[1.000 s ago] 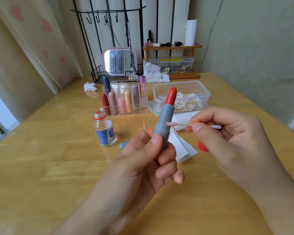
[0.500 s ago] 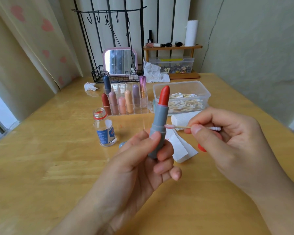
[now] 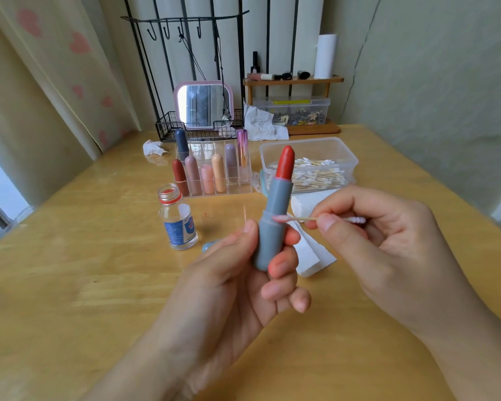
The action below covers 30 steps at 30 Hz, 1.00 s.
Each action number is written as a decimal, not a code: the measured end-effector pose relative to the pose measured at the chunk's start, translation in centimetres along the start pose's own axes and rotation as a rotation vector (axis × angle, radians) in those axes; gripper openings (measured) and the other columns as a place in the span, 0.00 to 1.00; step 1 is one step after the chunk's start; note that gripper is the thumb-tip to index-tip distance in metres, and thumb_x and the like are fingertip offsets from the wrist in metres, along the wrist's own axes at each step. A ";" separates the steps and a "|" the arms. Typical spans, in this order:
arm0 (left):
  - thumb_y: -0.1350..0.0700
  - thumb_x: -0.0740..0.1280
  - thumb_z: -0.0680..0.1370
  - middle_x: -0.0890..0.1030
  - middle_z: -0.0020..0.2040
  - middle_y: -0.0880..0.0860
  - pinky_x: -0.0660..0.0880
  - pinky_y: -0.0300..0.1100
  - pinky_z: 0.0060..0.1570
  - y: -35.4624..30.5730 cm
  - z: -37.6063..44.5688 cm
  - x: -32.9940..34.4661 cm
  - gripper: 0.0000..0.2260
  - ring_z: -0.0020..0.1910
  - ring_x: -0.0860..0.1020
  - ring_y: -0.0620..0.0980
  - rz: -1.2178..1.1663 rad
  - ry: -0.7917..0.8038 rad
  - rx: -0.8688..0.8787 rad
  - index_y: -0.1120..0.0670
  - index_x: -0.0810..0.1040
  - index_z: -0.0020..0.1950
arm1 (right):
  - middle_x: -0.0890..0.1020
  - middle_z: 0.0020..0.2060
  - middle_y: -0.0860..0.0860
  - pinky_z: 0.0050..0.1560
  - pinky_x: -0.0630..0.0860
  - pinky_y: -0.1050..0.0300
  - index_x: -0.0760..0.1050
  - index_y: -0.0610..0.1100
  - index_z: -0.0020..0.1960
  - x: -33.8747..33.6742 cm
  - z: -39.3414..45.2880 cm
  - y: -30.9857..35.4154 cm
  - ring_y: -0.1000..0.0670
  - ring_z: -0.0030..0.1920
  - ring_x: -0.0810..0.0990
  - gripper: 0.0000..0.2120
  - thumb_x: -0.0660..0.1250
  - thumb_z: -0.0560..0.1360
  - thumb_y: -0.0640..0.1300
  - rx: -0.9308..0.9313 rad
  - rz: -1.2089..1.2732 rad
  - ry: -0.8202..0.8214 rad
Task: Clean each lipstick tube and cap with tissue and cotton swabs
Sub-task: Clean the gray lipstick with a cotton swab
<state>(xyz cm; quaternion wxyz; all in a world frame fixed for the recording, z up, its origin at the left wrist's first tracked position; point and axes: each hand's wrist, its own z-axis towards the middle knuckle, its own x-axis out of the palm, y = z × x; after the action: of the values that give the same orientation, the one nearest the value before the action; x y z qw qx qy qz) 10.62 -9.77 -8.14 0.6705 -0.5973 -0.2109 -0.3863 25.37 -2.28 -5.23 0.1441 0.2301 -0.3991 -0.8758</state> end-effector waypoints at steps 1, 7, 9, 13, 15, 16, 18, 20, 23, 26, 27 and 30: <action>0.52 0.59 0.80 0.70 0.36 0.53 0.74 0.45 0.39 0.0 0.0 0.1 0.15 0.30 0.68 0.47 -0.019 0.014 -0.017 0.62 0.77 0.53 | 0.71 0.27 0.37 0.28 0.65 0.67 0.77 0.47 0.40 0.1 0.0 0.0 0.48 0.27 0.67 0.07 0.63 0.70 0.50 -0.007 -0.008 0.000; 0.59 0.66 0.77 0.70 0.35 0.53 0.75 0.45 0.38 0.0 -0.1 0.6 0.10 0.30 0.61 0.48 0.020 0.008 0.020 0.58 0.67 0.55 | 0.69 0.27 0.36 0.26 0.66 0.61 0.77 0.47 0.37 -0.3 0.3 -0.3 0.51 0.27 0.65 0.09 0.63 0.67 0.51 0.048 -0.016 -0.047; 0.58 0.64 0.78 0.71 0.36 0.54 0.75 0.46 0.38 0.0 -0.1 0.5 0.08 0.30 0.66 0.48 0.015 0.008 0.023 0.59 0.70 0.55 | 0.68 0.26 0.36 0.27 0.66 0.62 0.77 0.47 0.36 -0.4 0.3 -0.2 0.53 0.26 0.64 0.08 0.63 0.67 0.50 0.045 -0.004 -0.042; 0.54 0.63 0.79 0.74 0.39 0.56 0.76 0.47 0.40 0.2 0.1 0.2 0.12 0.34 0.73 0.50 0.051 0.001 0.017 0.63 0.77 0.54 | 0.67 0.25 0.39 0.28 0.64 0.70 0.77 0.46 0.37 -0.1 0.0 0.1 0.56 0.25 0.65 0.04 0.66 0.70 0.45 0.009 -0.001 -0.014; 0.54 0.61 0.80 0.74 0.39 0.55 0.76 0.47 0.40 0.2 0.1 0.1 0.13 0.34 0.73 0.49 0.057 0.001 0.013 0.63 0.78 0.53 | 0.68 0.26 0.39 0.28 0.64 0.69 0.77 0.47 0.39 0.0 0.1 0.0 0.53 0.25 0.65 0.07 0.64 0.70 0.49 0.002 -0.028 -0.016; 0.53 0.60 0.80 0.73 0.39 0.55 0.76 0.47 0.41 0.2 0.1 0.1 0.13 0.33 0.72 0.48 0.056 0.003 0.010 0.62 0.78 0.53 | 0.68 0.26 0.39 0.27 0.65 0.66 0.77 0.47 0.38 -0.1 0.1 0.0 0.50 0.26 0.65 0.08 0.63 0.69 0.50 0.013 -0.031 -0.024; 0.53 0.59 0.81 0.72 0.38 0.54 0.76 0.46 0.41 0.1 0.0 0.0 0.14 0.32 0.72 0.48 0.046 0.009 0.005 0.62 0.77 0.53 | 0.69 0.27 0.37 0.26 0.66 0.60 0.77 0.47 0.37 -0.3 0.2 -0.1 0.46 0.27 0.66 0.09 0.63 0.68 0.51 0.038 -0.022 -0.040; 0.53 0.59 0.81 0.72 0.38 0.54 0.75 0.47 0.41 0.1 0.0 0.0 0.13 0.32 0.71 0.48 0.034 0.014 0.001 0.62 0.77 0.52 | 0.69 0.26 0.38 0.26 0.66 0.63 0.76 0.45 0.37 -0.4 0.2 -0.2 0.49 0.27 0.66 0.09 0.62 0.68 0.50 0.027 -0.011 -0.023; 0.53 0.57 0.81 0.72 0.38 0.54 0.75 0.47 0.41 0.1 0.0 -0.1 0.14 0.32 0.71 0.48 0.015 0.028 -0.018 0.62 0.77 0.52 | 0.69 0.27 0.38 0.28 0.65 0.66 0.75 0.45 0.38 -0.1 0.0 -0.1 0.50 0.26 0.67 0.08 0.62 0.69 0.48 -0.008 -0.012 0.029; 0.52 0.57 0.81 0.72 0.38 0.54 0.75 0.46 0.42 -0.1 0.0 -0.2 0.15 0.33 0.71 0.48 -0.019 0.047 -0.033 0.62 0.77 0.52 | 0.69 0.27 0.39 0.28 0.65 0.68 0.77 0.46 0.39 0.0 0.1 -0.3 0.53 0.26 0.66 0.08 0.63 0.70 0.49 0.012 0.007 0.010; 0.52 0.57 0.81 0.72 0.38 0.54 0.75 0.46 0.42 -0.1 0.0 -0.2 0.15 0.33 0.71 0.49 -0.033 0.052 -0.039 0.62 0.77 0.52 | 0.70 0.28 0.39 0.28 0.66 0.68 0.77 0.46 0.39 -0.1 0.2 -0.4 0.55 0.26 0.66 0.08 0.63 0.69 0.50 0.023 0.011 0.000; 0.53 0.56 0.82 0.72 0.38 0.54 0.74 0.47 0.43 -0.3 0.0 -0.1 0.15 0.33 0.72 0.49 -0.048 0.067 -0.041 0.62 0.77 0.52 | 0.72 0.28 0.38 0.27 0.66 0.65 0.77 0.47 0.37 -0.2 0.2 -0.3 0.48 0.27 0.67 0.08 0.62 0.68 0.50 0.024 0.021 0.015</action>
<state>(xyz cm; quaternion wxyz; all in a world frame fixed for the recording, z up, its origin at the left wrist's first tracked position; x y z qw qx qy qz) 10.34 -9.73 -8.08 0.6554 -0.5925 -0.1946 -0.4261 25.47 -1.90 -5.27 0.1533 0.2341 -0.4109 -0.8677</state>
